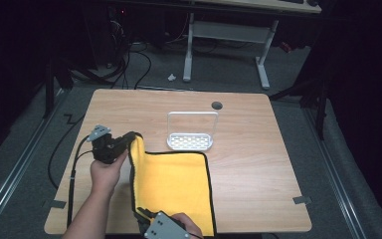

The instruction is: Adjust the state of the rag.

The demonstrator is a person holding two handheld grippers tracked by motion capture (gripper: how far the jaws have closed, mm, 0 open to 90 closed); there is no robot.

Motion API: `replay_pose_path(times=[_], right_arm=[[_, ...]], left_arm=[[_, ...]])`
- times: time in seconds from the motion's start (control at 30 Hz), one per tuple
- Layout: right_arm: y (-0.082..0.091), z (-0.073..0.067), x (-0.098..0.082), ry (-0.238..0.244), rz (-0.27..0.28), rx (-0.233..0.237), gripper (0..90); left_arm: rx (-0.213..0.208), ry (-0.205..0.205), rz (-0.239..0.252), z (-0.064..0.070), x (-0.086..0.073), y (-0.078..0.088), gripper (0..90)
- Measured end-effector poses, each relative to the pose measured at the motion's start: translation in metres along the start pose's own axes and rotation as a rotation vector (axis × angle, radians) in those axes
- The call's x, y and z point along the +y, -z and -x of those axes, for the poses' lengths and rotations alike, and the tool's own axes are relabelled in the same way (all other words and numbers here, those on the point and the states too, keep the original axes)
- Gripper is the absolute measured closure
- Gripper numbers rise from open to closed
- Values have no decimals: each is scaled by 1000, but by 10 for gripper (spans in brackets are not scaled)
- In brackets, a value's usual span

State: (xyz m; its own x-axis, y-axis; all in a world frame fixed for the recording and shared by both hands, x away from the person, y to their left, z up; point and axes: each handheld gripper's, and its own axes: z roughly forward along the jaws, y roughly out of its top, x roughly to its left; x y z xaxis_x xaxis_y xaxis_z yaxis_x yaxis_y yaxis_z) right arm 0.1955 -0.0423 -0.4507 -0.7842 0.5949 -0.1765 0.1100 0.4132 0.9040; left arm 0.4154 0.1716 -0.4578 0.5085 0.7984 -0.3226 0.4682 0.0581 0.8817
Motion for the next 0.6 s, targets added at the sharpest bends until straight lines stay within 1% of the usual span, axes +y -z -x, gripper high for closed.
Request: replay_pose_path(times=[0.03, 0.07, 0.1, 0.13, 0.17, 0.2, 0.23, 0.27, 0.3, 0.43, 0.47, 0.5, 0.53, 0.57, 0.6], right_arm=[[0, 0, 0, 0, 0, 0, 821], [9, 7, -8, -12, -10, -24, 822], [9, 7, -8, -12, -10, -24, 822], [17, 13, -15, -28, -18, -42, 821], [21, 16, -19, -34, -25, -50, 822], [24, 19, -22, -42, -28, -57, 822], [24, 19, -22, -42, -28, -57, 822], [30, 22, -29, -55, -39, -69, 822], [30, 22, -29, -55, -39, -69, 822], [44, 29, -44, -69, -68, -94, 822], [44, 29, -44, -69, -68, -94, 822], [48, 31, -51, -77, -83, -99, 821], [51, 32, -55, -81, -92, -102, 820], [53, 32, -58, -85, -105, -104, 820], [54, 33, -62, -86, -113, -105, 819]], left_arm=[[-2, -7, -6, 5, 0, -5, 870], [-9, -18, -16, 15, 0, -15, 870], [-9, -18, -16, 15, 0, -15, 870], [-11, -19, -22, 20, 0, -20, 869], [-21, -26, -33, 29, -2, -28, 869], [-21, -26, -33, 29, -2, -28, 869], [-25, -36, -39, 33, -3, -32, 869], [-33, -53, -57, 43, -5, -41, 869], [-33, -53, -57, 43, -5, -41, 869], [-43, -70, -86, 60, -11, -55, 867], [-42, -79, -96, 64, -13, -59, 867], [-42, -92, -115, 72, -17, -66, 866], [-41, -99, -124, 76, -18, -70, 865], [-41, -99, -124, 76, -18, -70, 864], [-43, -102, -132, 79, -20, -73, 863]])
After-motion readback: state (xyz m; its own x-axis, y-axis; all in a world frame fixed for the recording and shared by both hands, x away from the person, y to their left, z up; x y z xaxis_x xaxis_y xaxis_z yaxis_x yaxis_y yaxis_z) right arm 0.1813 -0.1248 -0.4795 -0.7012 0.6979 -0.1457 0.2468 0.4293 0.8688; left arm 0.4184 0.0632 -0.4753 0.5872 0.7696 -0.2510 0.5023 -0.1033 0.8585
